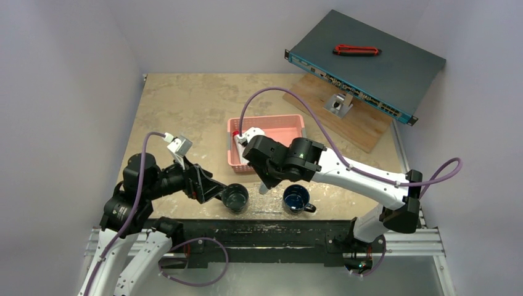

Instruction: Prepare toiletry sets of a toothbrush and toothpaste on the tray

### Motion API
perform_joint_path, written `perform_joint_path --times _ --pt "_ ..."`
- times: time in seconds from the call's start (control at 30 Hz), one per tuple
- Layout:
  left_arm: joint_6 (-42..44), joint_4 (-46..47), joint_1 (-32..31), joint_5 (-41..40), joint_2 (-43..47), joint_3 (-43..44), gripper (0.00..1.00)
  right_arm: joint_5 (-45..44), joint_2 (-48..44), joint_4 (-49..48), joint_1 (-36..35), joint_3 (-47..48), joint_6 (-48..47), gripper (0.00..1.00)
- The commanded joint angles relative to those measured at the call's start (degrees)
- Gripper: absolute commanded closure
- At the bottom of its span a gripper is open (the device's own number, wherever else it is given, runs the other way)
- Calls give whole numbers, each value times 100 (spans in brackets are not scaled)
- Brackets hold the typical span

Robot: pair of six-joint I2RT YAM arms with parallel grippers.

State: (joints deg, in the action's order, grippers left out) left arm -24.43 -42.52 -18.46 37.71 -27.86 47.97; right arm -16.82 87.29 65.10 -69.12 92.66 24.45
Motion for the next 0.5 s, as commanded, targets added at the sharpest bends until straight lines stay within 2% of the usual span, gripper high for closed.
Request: perform_joint_path --times 0.0,0.47 --pt "104 78 -17 20 39 -15 5 35 13 -242 -40 40 22 100" --pt "105 77 -26 21 27 -17 5 105 229 -447 -40 -167 -19 100"
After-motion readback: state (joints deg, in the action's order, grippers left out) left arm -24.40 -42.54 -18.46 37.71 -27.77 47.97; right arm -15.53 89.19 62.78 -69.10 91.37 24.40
